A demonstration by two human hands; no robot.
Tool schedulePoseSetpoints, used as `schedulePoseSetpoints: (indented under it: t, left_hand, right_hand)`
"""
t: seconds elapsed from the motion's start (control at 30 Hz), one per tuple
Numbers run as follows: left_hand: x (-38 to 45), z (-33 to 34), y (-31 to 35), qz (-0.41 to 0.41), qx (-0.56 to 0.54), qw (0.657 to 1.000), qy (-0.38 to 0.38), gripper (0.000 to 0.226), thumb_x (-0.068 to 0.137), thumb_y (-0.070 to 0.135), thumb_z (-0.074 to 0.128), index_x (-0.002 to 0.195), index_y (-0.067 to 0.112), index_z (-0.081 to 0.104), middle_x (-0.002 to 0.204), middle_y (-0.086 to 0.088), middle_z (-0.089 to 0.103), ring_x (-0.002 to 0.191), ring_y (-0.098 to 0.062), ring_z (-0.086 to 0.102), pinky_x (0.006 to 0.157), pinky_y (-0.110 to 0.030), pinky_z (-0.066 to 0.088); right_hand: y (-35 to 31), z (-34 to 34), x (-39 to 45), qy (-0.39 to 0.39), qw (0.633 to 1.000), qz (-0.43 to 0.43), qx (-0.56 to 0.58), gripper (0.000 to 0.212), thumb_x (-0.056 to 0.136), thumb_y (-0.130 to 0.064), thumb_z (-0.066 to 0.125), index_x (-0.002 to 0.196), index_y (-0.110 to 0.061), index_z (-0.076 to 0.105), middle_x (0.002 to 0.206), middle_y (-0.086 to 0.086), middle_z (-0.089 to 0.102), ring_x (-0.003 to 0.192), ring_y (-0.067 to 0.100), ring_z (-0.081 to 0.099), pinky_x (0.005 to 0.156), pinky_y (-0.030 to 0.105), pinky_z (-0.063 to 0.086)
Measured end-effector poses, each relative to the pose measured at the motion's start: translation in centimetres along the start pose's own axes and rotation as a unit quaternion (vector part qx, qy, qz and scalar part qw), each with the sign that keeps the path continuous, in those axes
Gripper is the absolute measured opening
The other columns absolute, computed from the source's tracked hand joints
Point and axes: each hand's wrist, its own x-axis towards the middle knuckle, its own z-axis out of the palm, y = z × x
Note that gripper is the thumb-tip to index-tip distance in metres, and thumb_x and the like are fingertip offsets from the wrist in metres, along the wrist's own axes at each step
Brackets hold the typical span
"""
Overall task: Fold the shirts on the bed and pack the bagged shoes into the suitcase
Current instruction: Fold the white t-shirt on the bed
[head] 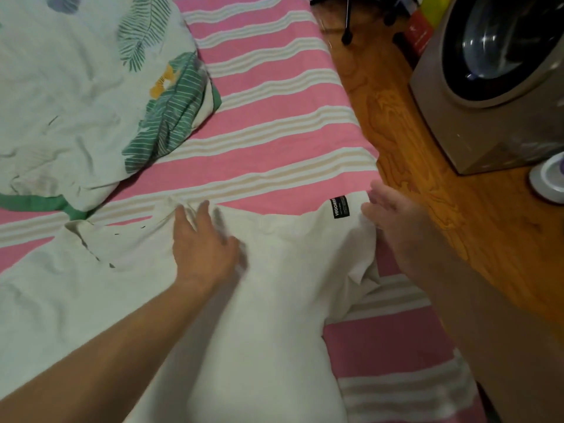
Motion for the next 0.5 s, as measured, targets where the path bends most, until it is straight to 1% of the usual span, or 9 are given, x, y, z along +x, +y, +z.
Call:
schedulePoseSetpoints:
  t: [0.07,0.1,0.13,0.2,0.27,0.3,0.37,0.43,0.5]
  left_hand:
    - [-2.9,1.8,0.5,0.118,0.094,0.988,-0.016,0.076,0.092,0.049,0.044,0.159,0.017,0.026,0.164,-0.023,0.017,0.152,-0.037,0.014,0.124,-0.046,0.020]
    - [-3.8,2.7,0.7,0.158,0.122,0.979,-0.047,0.074,0.093,0.052,0.037,0.159,0.021,0.024,0.165,-0.021,0.018,0.152,-0.036,0.014,0.124,-0.047,0.020]
    - [-4.4,3.5,0.9,0.175,0.147,0.970,-0.084,0.072,0.096,0.054,0.032,0.161,0.026,0.018,0.166,-0.019,0.013,0.153,-0.036,0.011,0.124,-0.048,0.018]
    - [-4.5,4.8,1.1,0.155,0.200,0.956,-0.150,0.070,0.100,0.059,0.021,0.161,0.034,-0.002,0.169,-0.013,-0.005,0.156,-0.034,-0.004,0.126,-0.048,0.008]
    - [-4.3,5.1,1.2,0.134,0.228,0.948,-0.176,0.071,0.101,0.062,0.020,0.159,0.038,-0.014,0.169,-0.007,-0.015,0.155,-0.031,-0.014,0.127,-0.047,0.001]
    - [-4.1,5.0,1.3,0.130,0.232,0.946,-0.185,0.072,0.101,0.062,0.021,0.159,0.039,-0.015,0.169,-0.006,-0.015,0.155,-0.030,-0.014,0.127,-0.046,0.000]
    - [-3.8,4.2,1.5,0.132,0.235,0.940,-0.209,0.074,0.101,0.063,0.026,0.159,0.039,-0.013,0.169,-0.005,-0.014,0.156,-0.029,-0.012,0.127,-0.044,0.001]
    - [-3.4,3.4,1.8,0.135,0.242,0.932,-0.233,0.076,0.101,0.062,0.030,0.160,0.038,-0.011,0.170,-0.006,-0.012,0.156,-0.029,-0.011,0.127,-0.041,0.001]
    - [-3.3,3.0,2.2,0.126,0.239,0.931,-0.247,0.077,0.101,0.061,0.032,0.160,0.038,-0.011,0.170,-0.005,-0.012,0.156,-0.029,-0.011,0.126,-0.041,0.001]
  right_hand:
    - [1.5,-0.1,-2.1,0.068,0.988,-0.046,-0.129,0.037,0.094,-0.028,0.066,0.129,-0.020,0.058,0.122,-0.004,0.062,0.108,0.014,0.061,0.079,0.022,0.050]
    - [2.5,0.1,-3.3,0.091,0.979,-0.052,-0.174,0.027,0.090,-0.033,0.070,0.113,-0.021,0.061,0.107,-0.002,0.064,0.095,0.016,0.064,0.070,0.020,0.048]
    - [3.4,0.4,-4.5,0.090,0.970,-0.055,-0.218,0.027,0.086,-0.041,0.073,0.100,-0.023,0.059,0.096,-0.002,0.062,0.084,0.016,0.063,0.065,0.021,0.049]
    - [5.3,1.0,-6.2,0.044,0.941,-0.054,-0.332,0.042,0.076,-0.061,0.073,0.094,-0.027,0.056,0.095,-0.007,0.056,0.083,0.011,0.058,0.071,0.028,0.056]
    - [6.6,1.5,-7.4,0.020,0.892,-0.070,-0.446,0.053,0.075,-0.072,0.067,0.105,-0.029,0.058,0.104,-0.008,0.049,0.094,0.010,0.049,0.084,0.032,0.054]
    - [7.2,1.4,-7.7,0.031,0.878,-0.092,-0.469,0.053,0.078,-0.069,0.066,0.110,-0.027,0.061,0.104,-0.007,0.047,0.095,0.011,0.045,0.085,0.031,0.052]
    - [7.7,0.9,-8.0,0.071,0.885,-0.130,-0.442,0.041,0.086,-0.056,0.066,0.107,-0.021,0.070,0.098,-0.005,0.046,0.092,0.013,0.044,0.079,0.030,0.050]
    - [8.5,-0.3,-8.0,0.111,0.907,-0.103,-0.394,0.035,0.090,-0.049,0.064,0.099,-0.017,0.073,0.097,-0.003,0.046,0.092,0.015,0.043,0.076,0.030,0.046]
    - [8.8,-1.4,-8.2,0.109,0.905,-0.064,-0.406,0.035,0.090,-0.052,0.060,0.094,-0.019,0.071,0.099,0.000,0.051,0.095,0.016,0.044,0.079,0.033,0.045]
